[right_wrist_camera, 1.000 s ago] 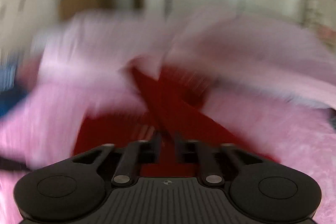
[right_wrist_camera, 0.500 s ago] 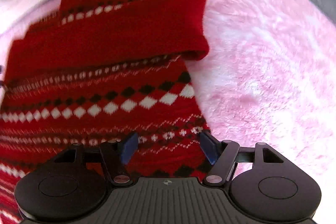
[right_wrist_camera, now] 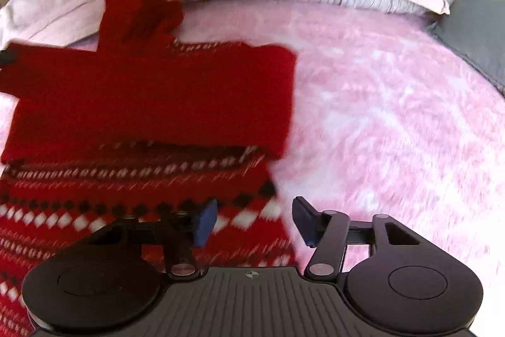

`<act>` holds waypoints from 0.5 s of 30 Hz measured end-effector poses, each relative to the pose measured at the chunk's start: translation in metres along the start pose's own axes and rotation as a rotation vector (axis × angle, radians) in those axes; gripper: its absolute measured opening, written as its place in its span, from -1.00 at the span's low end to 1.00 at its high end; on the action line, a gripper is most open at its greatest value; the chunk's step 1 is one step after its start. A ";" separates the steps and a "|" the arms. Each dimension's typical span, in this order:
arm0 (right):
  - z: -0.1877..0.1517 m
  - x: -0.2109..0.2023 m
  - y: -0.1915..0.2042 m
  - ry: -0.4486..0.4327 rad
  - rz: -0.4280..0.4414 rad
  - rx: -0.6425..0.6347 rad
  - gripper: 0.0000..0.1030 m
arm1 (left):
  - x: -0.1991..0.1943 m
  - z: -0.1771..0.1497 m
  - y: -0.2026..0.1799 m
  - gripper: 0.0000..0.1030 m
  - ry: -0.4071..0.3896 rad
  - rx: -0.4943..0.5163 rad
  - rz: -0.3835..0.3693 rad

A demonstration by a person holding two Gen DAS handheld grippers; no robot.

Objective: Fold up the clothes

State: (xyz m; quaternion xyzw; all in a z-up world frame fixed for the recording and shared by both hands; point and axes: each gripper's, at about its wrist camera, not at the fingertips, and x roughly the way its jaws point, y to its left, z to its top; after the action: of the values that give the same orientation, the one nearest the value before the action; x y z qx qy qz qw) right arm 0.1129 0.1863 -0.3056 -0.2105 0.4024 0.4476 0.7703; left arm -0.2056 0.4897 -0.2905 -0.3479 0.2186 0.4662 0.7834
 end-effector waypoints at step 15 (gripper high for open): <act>0.022 0.042 -0.044 -0.128 0.019 0.172 -0.20 | 0.025 -0.028 0.032 -0.93 0.088 -0.069 0.065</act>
State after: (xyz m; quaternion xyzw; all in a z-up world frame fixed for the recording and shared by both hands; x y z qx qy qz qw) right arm 0.1718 0.2005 -0.3280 -0.1106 0.3915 0.4313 0.8053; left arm -0.2227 0.4935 -0.3364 -0.3877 0.2480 0.4827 0.7451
